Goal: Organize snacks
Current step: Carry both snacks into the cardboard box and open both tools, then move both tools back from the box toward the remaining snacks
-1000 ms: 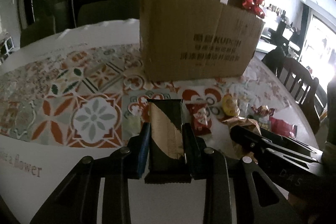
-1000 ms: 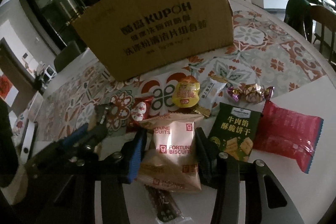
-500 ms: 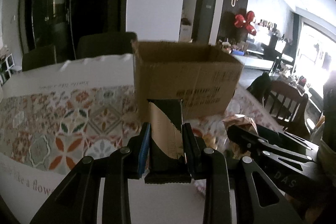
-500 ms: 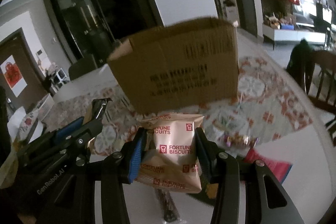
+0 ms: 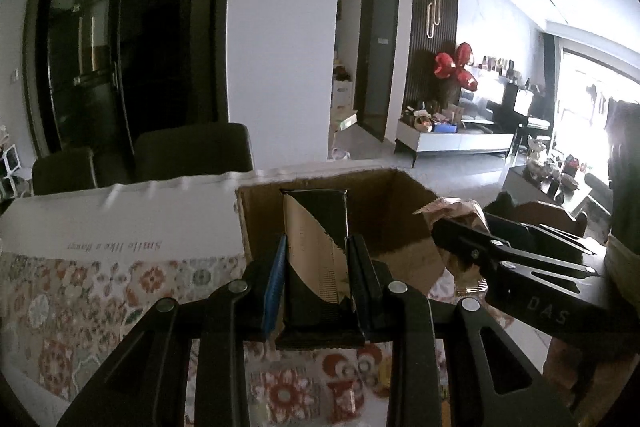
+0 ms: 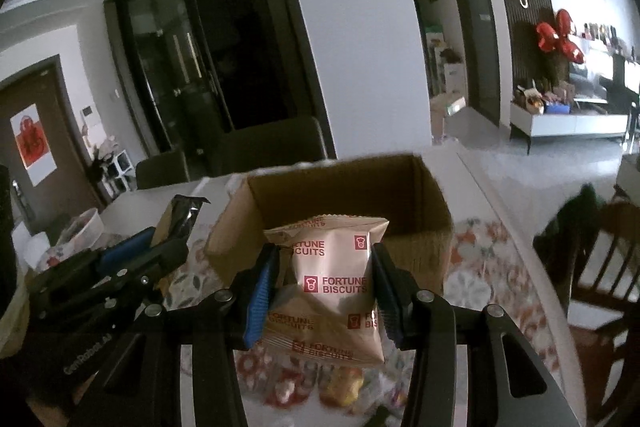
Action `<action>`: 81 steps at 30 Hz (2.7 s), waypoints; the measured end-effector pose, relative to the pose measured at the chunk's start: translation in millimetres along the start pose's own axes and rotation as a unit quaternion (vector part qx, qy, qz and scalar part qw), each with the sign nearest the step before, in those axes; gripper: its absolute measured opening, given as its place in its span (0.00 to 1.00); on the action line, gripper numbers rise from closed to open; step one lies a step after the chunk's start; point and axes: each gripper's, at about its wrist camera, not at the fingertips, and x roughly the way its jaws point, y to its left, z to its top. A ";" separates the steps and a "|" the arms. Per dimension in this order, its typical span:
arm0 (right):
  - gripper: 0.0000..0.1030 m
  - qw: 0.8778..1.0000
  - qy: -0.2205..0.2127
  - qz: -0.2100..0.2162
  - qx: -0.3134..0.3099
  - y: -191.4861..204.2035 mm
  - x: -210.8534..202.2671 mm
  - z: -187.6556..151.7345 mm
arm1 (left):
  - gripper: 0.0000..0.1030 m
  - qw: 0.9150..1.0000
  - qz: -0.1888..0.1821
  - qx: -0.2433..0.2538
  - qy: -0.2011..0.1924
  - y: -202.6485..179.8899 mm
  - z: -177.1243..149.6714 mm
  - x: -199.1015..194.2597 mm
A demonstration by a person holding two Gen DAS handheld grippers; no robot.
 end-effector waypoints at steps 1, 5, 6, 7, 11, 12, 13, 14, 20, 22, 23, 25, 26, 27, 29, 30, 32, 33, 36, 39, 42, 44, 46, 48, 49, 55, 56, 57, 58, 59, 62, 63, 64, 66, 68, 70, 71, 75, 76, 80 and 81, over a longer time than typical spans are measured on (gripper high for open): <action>0.46 1.000 0.001 0.001 -0.003 -0.4 3.7 6.3 | 0.30 1.000 0.000 0.001 0.000 0.9 5.6 5.8; 0.46 1.000 -0.002 -0.002 -0.022 1.0 18.1 29.3 | 0.30 1.000 0.000 0.002 0.009 3.5 23.6 28.1; 0.46 1.000 -0.001 -0.004 -0.030 1.1 22.2 34.2 | 0.30 1.000 -0.002 -0.001 0.014 4.9 28.5 35.5; 0.46 0.999 0.002 -0.007 -0.034 0.2 27.9 40.5 | 0.30 1.000 -0.003 -0.003 0.017 4.9 31.1 39.8; 0.46 0.999 0.008 -0.015 -0.050 -5.2 45.0 54.7 | 0.30 0.999 0.002 0.004 0.034 3.1 42.5 66.5; 0.46 0.998 0.013 -0.017 -0.052 -7.5 50.9 57.9 | 0.30 0.999 0.003 0.006 0.039 2.4 44.2 72.1; 0.46 0.998 0.026 -0.013 -0.049 -14.8 61.5 61.8 | 0.30 0.999 0.004 0.007 0.046 1.5 45.9 78.7; 0.46 0.998 0.026 -0.013 -0.049 -14.8 61.5 61.8 | 0.30 0.999 0.003 0.006 0.050 1.0 47.4 85.0; 0.62 0.998 0.031 -0.040 -0.043 -28.7 78.7 63.6 | 0.61 0.998 0.017 0.008 0.052 0.8 47.7 97.1; 0.71 0.997 0.033 -0.052 -0.039 -31.9 80.9 63.6 | 0.62 0.998 0.034 0.012 0.044 1.4 45.5 94.0; 0.72 0.997 0.027 -0.062 -0.039 -33.8 79.0 61.4 | 0.64 0.998 0.038 0.014 0.045 1.0 44.4 92.4; 0.72 0.996 0.026 -0.071 -0.040 -35.1 76.3 59.2 | 0.66 0.998 0.042 0.013 0.044 3.1 41.2 87.7; 0.72 0.996 0.028 -0.073 -0.038 -36.4 74.4 57.6 | 0.66 0.998 0.044 0.012 0.043 3.1 39.8 84.2; 0.72 0.996 0.027 -0.075 -0.035 -37.3 72.0 55.8 | 0.66 0.998 0.047 0.012 0.041 2.9 38.2 79.7; 0.72 0.996 0.024 -0.076 -0.030 -37.5 65.4 51.4 | 0.68 0.998 0.050 0.015 0.036 2.6 35.1 71.8; 0.72 0.996 0.023 -0.076 -0.029 -37.0 61.8 49.2 | 0.69 0.998 0.050 0.015 0.032 2.1 33.4 67.2; 0.72 0.997 0.019 -0.076 -0.026 -36.3 54.5 46.2 | 0.72 0.998 0.051 0.019 0.021 0.7 29.8 55.7; 0.72 0.997 0.017 -0.075 -0.025 -35.6 50.0 44.1 | 0.72 0.998 0.050 0.020 0.017 1.4 29.1 51.5; 0.72 0.997 0.012 -0.069 -0.021 -32.8 37.8 37.8 | 0.72 0.999 0.046 0.023 0.001 -1.2 24.5 32.5; 0.72 0.998 0.005 -0.066 -0.018 -30.0 24.2 31.4 | 0.72 0.998 0.051 0.028 -0.013 -5.7 19.3 14.9; 0.72 0.998 -0.004 -0.067 -0.017 -25.4 12.3 23.4 | 0.72 0.998 0.053 0.034 -0.022 -9.5 12.6 0.5; 0.72 0.998 -0.008 -0.068 -0.015 -24.5 3.8 17.6 | 0.72 0.998 0.053 0.037 -0.024 -12.0 7.1 -7.5; 0.72 0.997 -0.012 -0.069 -0.013 -23.0 -4.4 10.7 | 0.72 0.998 0.050 0.040 -0.026 -14.7 1.4 -14.3; 0.72 0.997 -0.011 -0.072 -0.012 -22.6 -9.7 4.9 | 0.72 0.998 0.048 0.043 -0.027 -17.3 -6.1 -21.4; 0.72 0.997 -0.010 -0.072 -0.011 -22.7 -12.2 1.6 | 0.72 0.997 0.048 0.048 -0.026 -18.7 -11.3 -24.9; 0.72 0.997 0.002 -0.074 -0.011 -21.4 -24.1 -21.3 | 0.72 0.998 0.050 0.044 -0.011 -18.1 -34.4 -32.9; 0.72 0.997 0.002 -0.078 -0.014 -20.6 -25.5 -25.5 | 0.72 0.998 0.050 0.041 -0.007 -17.7 -38.4 -33.1; 0.72 0.997 0.003 -0.081 -0.015 -19.7 -26.6 -29.6 | 0.72 0.998 0.050 0.039 -0.003 -17.1 -41.9 -33.2; 0.72 0.996 0.004 -0.083 -0.015 -19.2 -27.1 -34.7 | 0.72 0.998 0.048 0.036 0.003 -16.0 -46.9 -32.3; 0.72 0.996 0.005 -0.083 -0.016 -17.2 -28.2 -39.0 | 0.72 0.998 0.046 0.032 0.008 -15.3 -50.4 -31.0; 0.72 0.996 0.011 -0.087 -0.018 -15.1 -29.1 -50.2 | 0.72 0.999 0.041 0.026 0.025 -13.2 -64.4 -26.8; 0.72 0.996 0.013 -0.089 -0.020 -14.9 -29.6 -55.1 | 0.72 0.999 0.040 0.025 0.028 -13.9 -68.8 -26.3; 0.72 0.995 0.013 -0.092 -0.022 -15.0 -30.1 -58.3 | 0.72 0.998 0.041 0.023 0.033 -13.7 -74.8 -26.0; 0.72 0.994 0.013 -0.103 -0.025 -14.8 -31.8 -66.8 | 0.72 0.998 0.041 0.022 0.038 -14.8 -83.1 -25.4; 0.72 0.993 0.015 -0.111 -0.028 -15.3 -33.8 -74.2 | 0.72 0.998 0.043 0.025 0.042 -16.6 -90.6 -26.1; 0.72 0.993 0.023 -0.115 -0.026 -16.9 -35.4 -83.1 | 0.72 0.997 0.045 0.029 0.047 -19.1 -99.4 -27.7; 0.72 0.993 0.026 -0.115 -0.023 -18.1 -36.5 -86.6 | 0.72 0.997 0.043 0.028 0.051 -20.0 -104.2 -28.4; 0.72 0.992 0.040 -0.120 -0.001 -21.8 -39.6 -104.7 | 0.72 0.997 0.034 0.026 0.062 -19.6 -119.7 -28.7; 0.72 0.991 0.053 -0.121 0.010 -22.5 -39.1 -115.6 | 0.72 0.997 0.034 0.027 0.065 -20.1 -122.5 -27.4; 0.72 0.990 0.073 -0.121 0.023 -22.6 -36.5 -131.7 | 0.72 0.996 0.018 0.028 0.084 -17.8 -134.7 -18.5; 0.72 0.989 0.080 -0.122 0.030 -22.7 -35.6 -137.2 | 0.72 0.995 0.016 0.030 0.089 -18.2 -138.0 -15.9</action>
